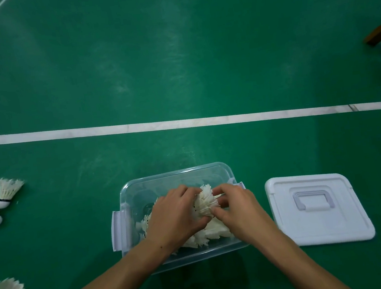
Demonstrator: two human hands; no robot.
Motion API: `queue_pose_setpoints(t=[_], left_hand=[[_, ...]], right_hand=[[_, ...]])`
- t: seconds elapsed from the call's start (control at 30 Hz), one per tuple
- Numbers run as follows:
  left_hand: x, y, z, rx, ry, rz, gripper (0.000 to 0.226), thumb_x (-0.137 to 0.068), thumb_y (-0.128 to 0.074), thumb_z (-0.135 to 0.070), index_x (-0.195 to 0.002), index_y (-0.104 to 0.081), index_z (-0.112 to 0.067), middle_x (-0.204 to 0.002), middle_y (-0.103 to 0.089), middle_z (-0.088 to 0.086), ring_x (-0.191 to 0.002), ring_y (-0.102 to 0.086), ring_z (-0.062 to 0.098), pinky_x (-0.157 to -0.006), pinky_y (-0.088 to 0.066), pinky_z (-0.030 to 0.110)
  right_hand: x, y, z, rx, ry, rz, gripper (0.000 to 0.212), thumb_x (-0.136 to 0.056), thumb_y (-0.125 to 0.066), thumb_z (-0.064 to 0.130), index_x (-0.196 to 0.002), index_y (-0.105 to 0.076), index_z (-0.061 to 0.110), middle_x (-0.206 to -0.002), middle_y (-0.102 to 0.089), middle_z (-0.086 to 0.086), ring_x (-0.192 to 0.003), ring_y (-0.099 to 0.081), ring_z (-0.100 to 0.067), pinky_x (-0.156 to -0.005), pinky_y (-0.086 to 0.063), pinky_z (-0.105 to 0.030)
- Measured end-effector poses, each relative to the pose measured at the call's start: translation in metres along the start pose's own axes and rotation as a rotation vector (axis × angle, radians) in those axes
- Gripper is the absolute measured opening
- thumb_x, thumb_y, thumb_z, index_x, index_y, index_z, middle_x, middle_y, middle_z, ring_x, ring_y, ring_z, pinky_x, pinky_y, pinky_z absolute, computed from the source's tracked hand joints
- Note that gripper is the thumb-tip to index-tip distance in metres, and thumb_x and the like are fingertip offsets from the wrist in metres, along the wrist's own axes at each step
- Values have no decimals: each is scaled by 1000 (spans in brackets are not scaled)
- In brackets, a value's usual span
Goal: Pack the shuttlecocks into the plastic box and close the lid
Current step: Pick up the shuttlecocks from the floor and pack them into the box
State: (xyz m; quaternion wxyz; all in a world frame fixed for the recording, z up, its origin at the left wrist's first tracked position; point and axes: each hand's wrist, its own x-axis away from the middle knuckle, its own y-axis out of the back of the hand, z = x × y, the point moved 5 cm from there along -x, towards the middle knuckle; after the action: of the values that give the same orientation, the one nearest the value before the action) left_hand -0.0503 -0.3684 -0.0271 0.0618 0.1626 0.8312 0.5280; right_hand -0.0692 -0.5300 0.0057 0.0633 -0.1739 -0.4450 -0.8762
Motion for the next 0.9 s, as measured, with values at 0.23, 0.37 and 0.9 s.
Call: queue_pose_setpoints(t=[0.23,0.37,0.9], left_hand=[[-3,-13,-4,-79,-31,33,72,-84,-65,-69,-145,-44,-36,-138,-57,-12,-124,-54,16,-101,-45,38],[-2,-8,-6,-103,-42,42,86,-78,-67,-77,-147,-42,-33,-140,-54,-10,-125,-51,18,-100,-44,37],[91,133,100,135,187,-298,66,-77,-60,-81,-126,-59,-37,-112,-62,-22,-95,-60,-1,-78,-60,37]], right_hand=[[14,37,6,201,58,-167,29,-95,-68,43,-123,-60,38,-104,-72,22,-93,-68,-3,-80,-57,-34],[12,47,5,205,53,-218,25,-95,-66,43,-119,-62,37,-96,-70,22,-93,-67,-5,-75,-54,-32],[4,-21,139,205,499,-89,38,-94,-70,49,-126,-61,31,-108,-71,16,-103,-64,-11,-88,-58,-40]])
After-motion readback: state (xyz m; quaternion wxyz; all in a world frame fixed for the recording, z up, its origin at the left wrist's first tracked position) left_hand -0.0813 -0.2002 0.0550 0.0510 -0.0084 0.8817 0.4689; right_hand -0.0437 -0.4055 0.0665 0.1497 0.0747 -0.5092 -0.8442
